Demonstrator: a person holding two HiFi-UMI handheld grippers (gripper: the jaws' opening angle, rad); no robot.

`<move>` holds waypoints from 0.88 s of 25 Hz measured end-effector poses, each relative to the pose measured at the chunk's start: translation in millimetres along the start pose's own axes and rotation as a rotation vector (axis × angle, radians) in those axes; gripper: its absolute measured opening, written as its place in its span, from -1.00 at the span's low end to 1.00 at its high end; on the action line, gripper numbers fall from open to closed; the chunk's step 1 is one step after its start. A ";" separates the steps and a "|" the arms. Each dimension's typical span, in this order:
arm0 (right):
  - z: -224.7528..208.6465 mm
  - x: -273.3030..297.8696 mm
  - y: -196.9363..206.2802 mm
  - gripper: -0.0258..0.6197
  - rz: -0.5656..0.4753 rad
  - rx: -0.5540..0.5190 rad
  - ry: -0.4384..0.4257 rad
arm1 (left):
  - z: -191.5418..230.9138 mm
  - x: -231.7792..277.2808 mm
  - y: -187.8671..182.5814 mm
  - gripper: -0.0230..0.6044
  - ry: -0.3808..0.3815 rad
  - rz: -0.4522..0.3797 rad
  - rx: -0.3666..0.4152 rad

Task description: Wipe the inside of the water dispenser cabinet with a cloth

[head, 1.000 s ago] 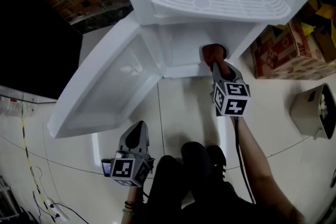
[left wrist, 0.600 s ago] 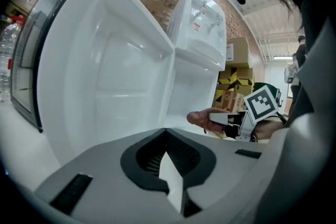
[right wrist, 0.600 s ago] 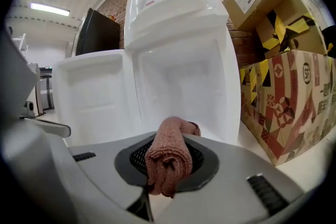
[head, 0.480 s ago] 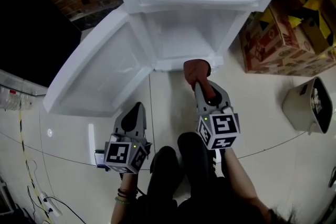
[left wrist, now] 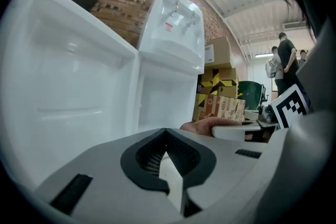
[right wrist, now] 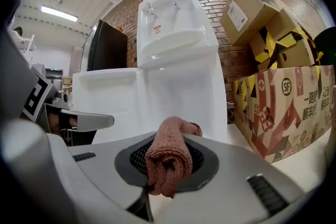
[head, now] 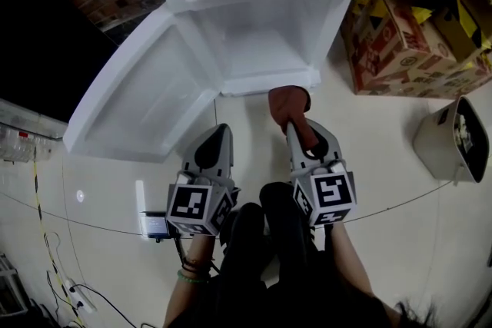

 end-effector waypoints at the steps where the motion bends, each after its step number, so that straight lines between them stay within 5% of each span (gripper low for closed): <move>1: 0.8 1.3 -0.2 -0.69 -0.004 0.001 -0.010 | -0.1 1.7 3.7 -0.98 0.000 0.003 -0.004; 22: 9.6 7.4 10.5 -0.70 0.043 0.009 -0.021 | -2.0 7.8 7.0 -0.98 0.006 0.042 -0.021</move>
Point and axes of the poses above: the fingertips, and each gripper's own axes: x forward along the fingers, z to its left, y out of its underside, the point moved 9 cm from there along -x, backward along the fingers, and after that the axes turned 12 degrees about -y, right-handed, at the moved point
